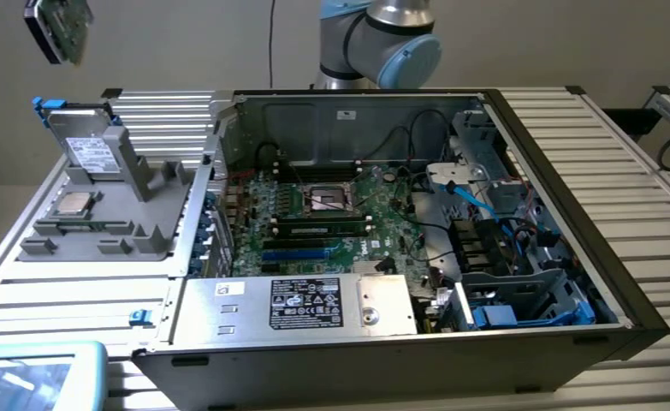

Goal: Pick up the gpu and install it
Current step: 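Pick up the gpu and move the gpu toward the slot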

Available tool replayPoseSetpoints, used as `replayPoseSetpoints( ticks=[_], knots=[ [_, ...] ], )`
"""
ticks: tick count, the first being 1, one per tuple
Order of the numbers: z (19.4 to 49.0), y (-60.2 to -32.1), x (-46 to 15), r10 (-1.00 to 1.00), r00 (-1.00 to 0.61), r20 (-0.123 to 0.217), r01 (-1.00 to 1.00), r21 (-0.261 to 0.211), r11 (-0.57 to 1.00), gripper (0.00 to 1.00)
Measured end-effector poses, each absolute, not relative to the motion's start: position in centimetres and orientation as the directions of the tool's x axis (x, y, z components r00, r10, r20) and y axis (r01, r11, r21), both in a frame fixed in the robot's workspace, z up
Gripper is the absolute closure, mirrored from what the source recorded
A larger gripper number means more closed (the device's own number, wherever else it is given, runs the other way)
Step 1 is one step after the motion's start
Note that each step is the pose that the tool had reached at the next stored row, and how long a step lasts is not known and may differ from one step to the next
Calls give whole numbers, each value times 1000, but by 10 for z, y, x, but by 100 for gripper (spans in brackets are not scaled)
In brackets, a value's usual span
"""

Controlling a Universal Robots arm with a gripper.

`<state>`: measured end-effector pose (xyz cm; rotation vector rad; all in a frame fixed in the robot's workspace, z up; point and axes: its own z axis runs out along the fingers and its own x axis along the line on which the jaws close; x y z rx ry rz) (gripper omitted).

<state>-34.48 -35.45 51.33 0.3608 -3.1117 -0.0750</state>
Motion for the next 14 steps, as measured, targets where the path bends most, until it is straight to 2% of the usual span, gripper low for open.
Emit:
replayPoseSetpoints(
  ticks=[14],
  knots=[
    [509, -355, -345, -467, -884, 3, -466, 48, 883, 73]
  ],
)
